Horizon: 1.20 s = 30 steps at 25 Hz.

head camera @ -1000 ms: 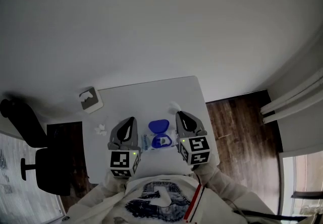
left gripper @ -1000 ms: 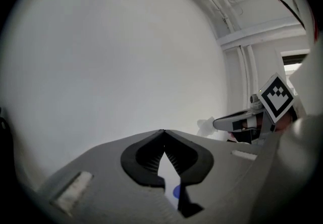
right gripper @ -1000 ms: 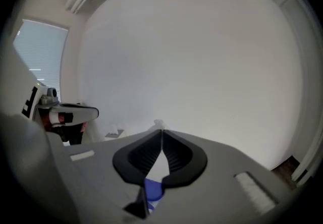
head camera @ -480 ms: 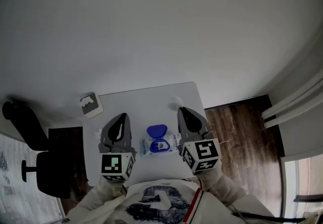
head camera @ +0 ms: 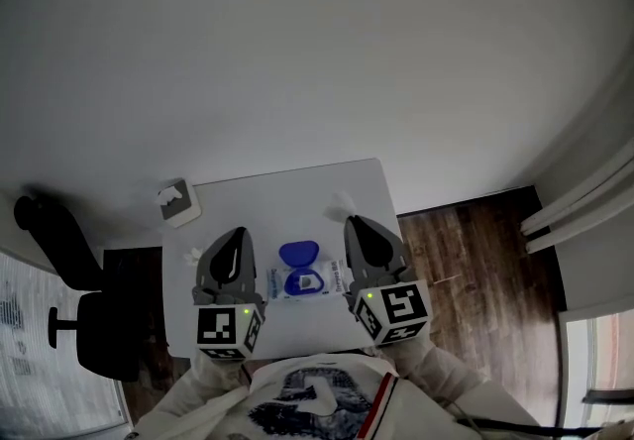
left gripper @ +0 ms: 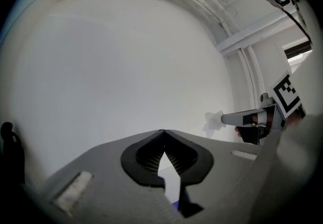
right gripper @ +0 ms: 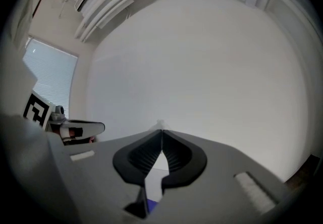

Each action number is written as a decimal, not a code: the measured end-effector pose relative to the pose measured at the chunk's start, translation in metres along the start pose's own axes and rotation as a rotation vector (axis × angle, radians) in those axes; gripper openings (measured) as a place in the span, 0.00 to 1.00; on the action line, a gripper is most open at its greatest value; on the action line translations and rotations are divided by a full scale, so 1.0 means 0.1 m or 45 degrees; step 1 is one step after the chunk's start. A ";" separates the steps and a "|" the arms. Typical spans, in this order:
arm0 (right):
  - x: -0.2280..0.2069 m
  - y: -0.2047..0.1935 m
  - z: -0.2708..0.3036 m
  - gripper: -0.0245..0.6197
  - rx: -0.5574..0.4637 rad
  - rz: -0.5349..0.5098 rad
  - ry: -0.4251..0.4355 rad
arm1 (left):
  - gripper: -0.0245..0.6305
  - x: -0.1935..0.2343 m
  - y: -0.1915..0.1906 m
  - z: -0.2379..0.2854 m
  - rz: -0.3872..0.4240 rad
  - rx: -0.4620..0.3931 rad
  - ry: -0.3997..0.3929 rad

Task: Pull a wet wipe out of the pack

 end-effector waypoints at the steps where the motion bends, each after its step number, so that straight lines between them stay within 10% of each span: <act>1: -0.03 -0.01 -0.03 0.06 -0.008 -0.005 0.006 | 0.04 -0.05 -0.01 -0.01 0.005 0.002 0.009; 16: 0.01 0.08 -0.39 0.06 -0.108 0.000 0.057 | 0.04 -0.33 0.03 -0.25 0.081 -0.024 0.021; 30: 0.93 0.16 -0.81 0.06 -0.098 -0.039 -0.043 | 0.04 0.03 -0.05 -1.11 0.015 -0.061 -0.074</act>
Point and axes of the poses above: the fingertips, and each gripper's own axes: z forward along the fingers, x to its left, y out of its top, the point moved 8 cm from there along -z, backward along the fingers, and after that the axes turned 8 degrees about -z, right-handed, at the moved point
